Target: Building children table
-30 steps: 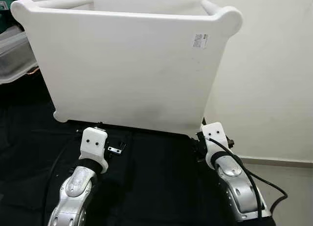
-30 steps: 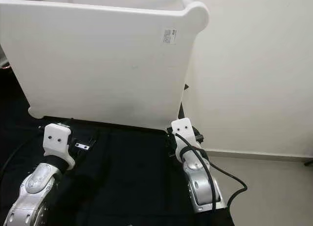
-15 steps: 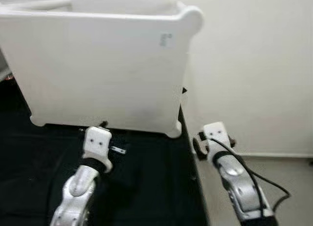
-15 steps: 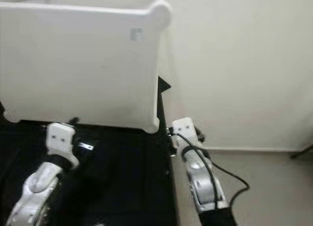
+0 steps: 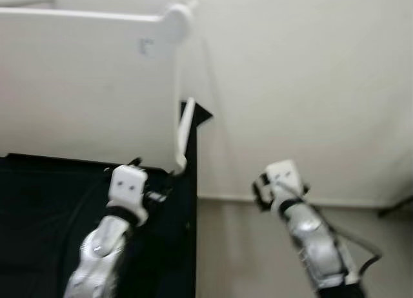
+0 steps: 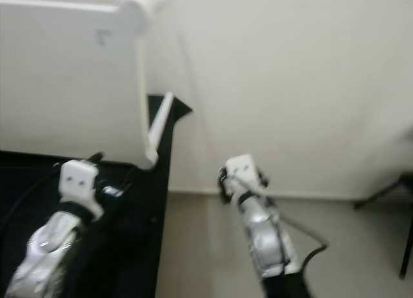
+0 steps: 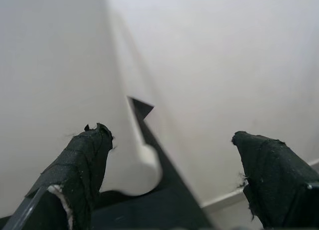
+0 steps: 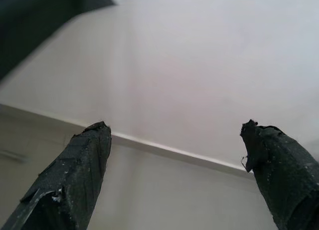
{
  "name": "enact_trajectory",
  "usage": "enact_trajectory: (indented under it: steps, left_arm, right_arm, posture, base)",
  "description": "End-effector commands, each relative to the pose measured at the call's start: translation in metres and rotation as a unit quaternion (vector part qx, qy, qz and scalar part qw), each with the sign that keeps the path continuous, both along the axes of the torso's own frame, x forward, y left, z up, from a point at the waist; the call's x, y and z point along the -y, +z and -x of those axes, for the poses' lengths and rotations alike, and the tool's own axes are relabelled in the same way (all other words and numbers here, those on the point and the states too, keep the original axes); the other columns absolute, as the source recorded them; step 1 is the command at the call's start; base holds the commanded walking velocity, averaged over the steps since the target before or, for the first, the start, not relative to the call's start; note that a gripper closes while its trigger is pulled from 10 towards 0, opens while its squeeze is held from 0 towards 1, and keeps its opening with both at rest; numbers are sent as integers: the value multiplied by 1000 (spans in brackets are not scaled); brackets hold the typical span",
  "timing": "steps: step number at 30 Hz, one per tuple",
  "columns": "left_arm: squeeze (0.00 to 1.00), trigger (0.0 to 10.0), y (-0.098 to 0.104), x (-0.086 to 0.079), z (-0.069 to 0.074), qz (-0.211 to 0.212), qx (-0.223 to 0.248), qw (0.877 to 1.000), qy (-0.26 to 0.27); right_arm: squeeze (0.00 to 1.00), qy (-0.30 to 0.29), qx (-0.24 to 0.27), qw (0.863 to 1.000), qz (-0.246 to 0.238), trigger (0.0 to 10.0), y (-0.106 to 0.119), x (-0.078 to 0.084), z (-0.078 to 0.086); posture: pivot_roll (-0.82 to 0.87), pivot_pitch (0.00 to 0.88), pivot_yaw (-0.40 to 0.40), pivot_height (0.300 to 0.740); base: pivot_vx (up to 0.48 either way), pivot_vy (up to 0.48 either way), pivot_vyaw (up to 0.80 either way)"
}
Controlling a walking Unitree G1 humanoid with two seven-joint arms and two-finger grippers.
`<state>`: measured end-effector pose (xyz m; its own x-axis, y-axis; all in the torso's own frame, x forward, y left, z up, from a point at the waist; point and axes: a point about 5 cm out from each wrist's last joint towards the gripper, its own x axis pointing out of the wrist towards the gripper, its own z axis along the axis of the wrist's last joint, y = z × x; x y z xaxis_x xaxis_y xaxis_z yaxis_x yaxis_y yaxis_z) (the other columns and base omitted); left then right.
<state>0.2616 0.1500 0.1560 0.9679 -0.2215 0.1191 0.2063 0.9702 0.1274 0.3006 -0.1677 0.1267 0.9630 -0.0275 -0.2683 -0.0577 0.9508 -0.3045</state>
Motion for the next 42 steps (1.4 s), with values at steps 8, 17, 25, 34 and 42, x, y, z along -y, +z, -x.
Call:
enact_trajectory:
  steps: [8, 17, 25, 34, 42]
  left_arm:
    - [0, 10000, -3, -5, 0, -12, -9, 1000, 17]
    - [0, 10000, -4, -10, -2, -21, -12, 999, 44]
    - [0, 10000, -6, -13, -5, -28, -19, 997, 63]
    - [0, 10000, -6, -14, -6, -32, -18, 996, 77]
    - [0, 10000, -7, -14, -6, -32, -18, 996, 82]
  right_arm:
    - [0, 29, 1, 999, 33, 10000, 1, -8, 0]
    - [0, 49, 2, 998, 39, 10000, 1, -12, 0]
    - [0, 80, 8, 996, 44, 10000, 3, -18, 3]
    - [0, 113, 18, 992, 46, 10000, 6, -25, 5]
    - [0, 129, 23, 990, 51, 10000, 7, -27, 7]
  posture:
    - [6, 0, -89, 740]
    - [7, 0, -92, 740]
    - [2, 0, -90, 740]
    - [4, 0, -94, 740]
    - [0, 0, -94, 740]
  base:
    - [0, -480, 600]
    - [0, -480, 800]
    - [0, -480, 800]
    - [0, -480, 800]
    - [0, -480, 800]
